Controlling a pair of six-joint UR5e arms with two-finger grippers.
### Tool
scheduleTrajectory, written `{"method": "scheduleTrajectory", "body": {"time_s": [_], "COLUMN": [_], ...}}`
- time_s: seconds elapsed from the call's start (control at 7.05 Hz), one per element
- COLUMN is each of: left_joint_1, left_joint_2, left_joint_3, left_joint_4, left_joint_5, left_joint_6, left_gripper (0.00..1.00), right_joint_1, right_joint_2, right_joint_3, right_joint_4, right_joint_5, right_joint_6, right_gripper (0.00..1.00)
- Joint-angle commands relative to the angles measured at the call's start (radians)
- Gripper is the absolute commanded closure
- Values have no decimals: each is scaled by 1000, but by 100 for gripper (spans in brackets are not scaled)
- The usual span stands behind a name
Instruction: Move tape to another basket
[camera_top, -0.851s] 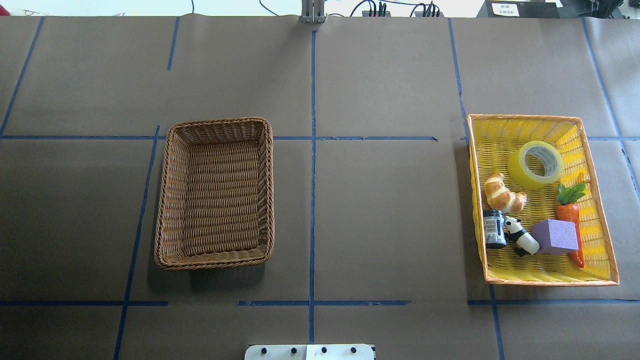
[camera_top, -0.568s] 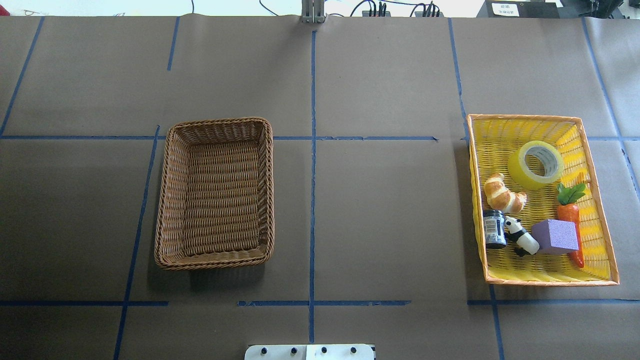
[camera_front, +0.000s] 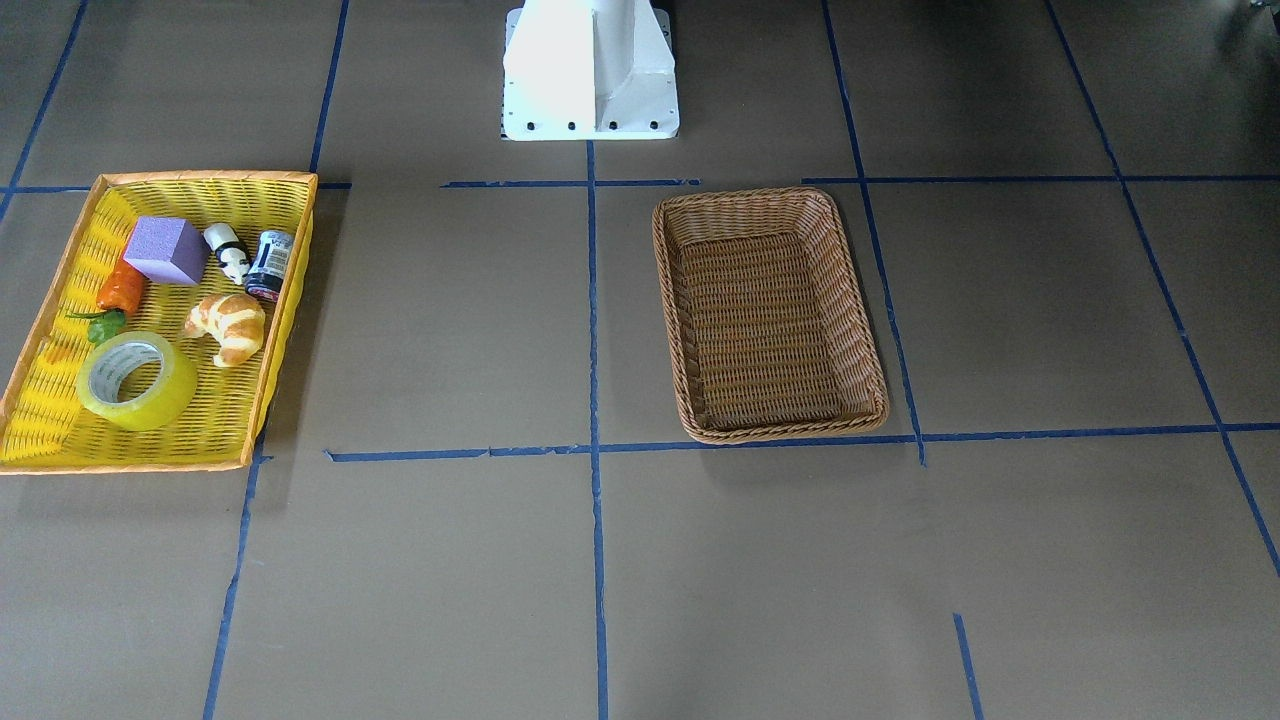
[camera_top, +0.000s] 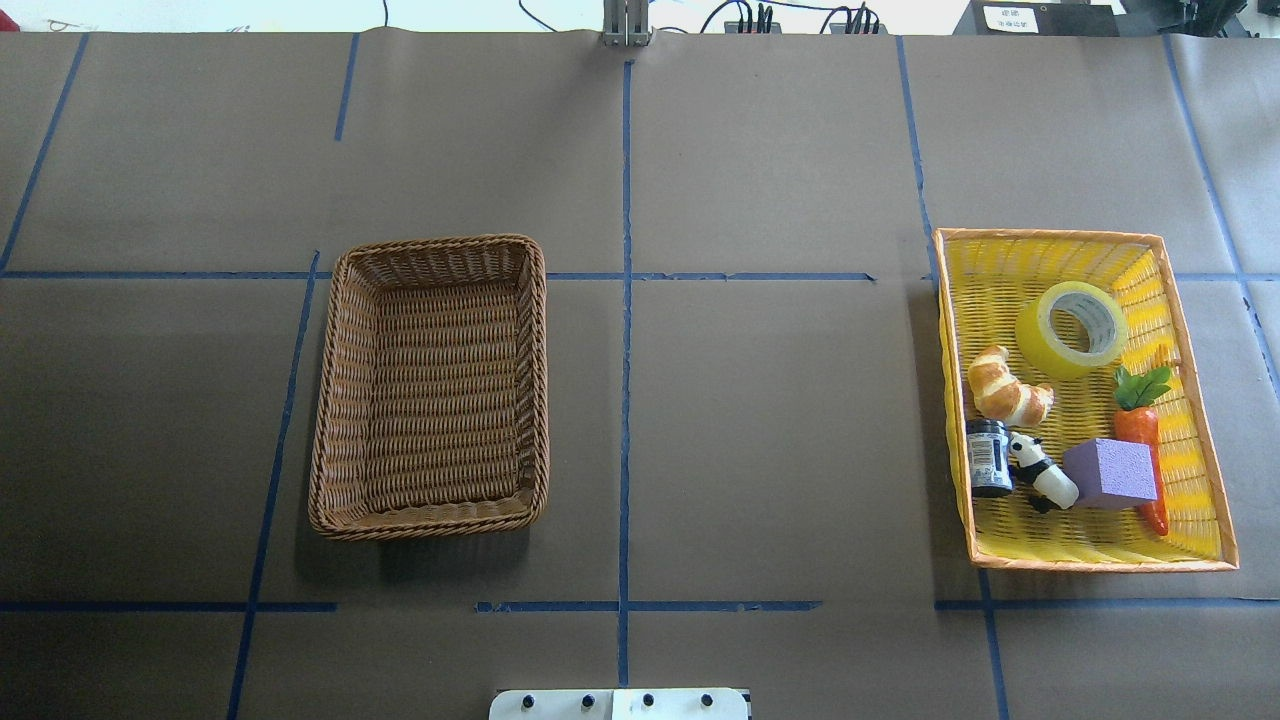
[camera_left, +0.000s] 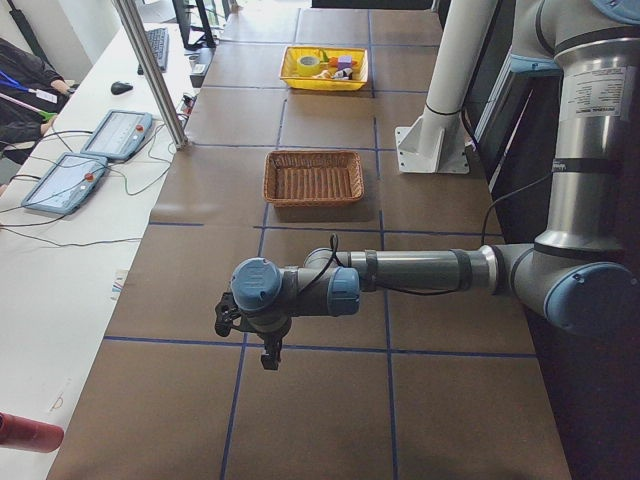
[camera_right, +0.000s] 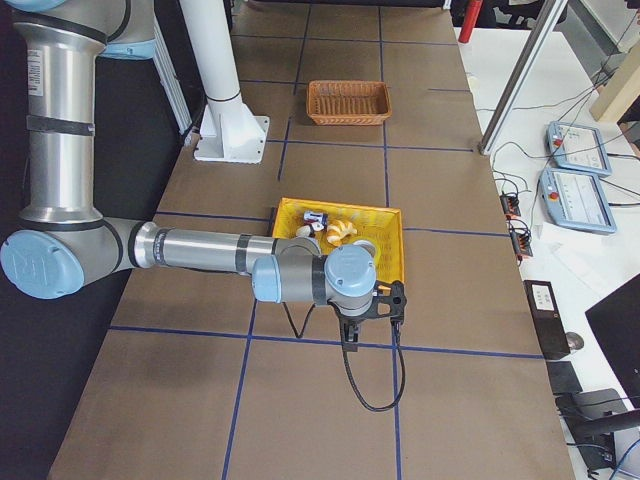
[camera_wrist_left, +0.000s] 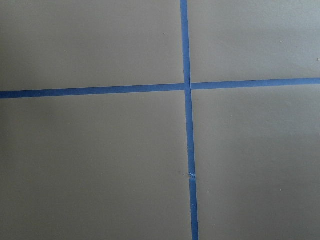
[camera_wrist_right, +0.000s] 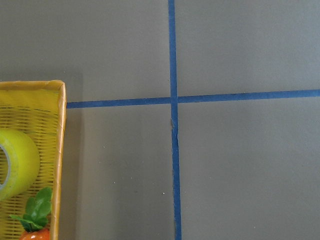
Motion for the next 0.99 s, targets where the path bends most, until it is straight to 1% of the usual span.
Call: {"method": "scheduleTrajectory", "body": {"time_s": [0.0, 0.85], "left_joint_1": [0, 2], "left_joint_2": [-2, -2], "left_joint_3": [1, 1], "left_joint_4": [-1, -3], "left_joint_5": [0, 0], "left_joint_6": [0, 0], "left_gripper": [0, 0], "right_joint_1": [0, 0], "right_joint_2": [4, 7], "right_joint_3": [1, 12], "right_joint_4": [0, 2], "right_joint_5": [1, 0], "right_joint_6": [1, 7], "right_gripper": [0, 0]}}
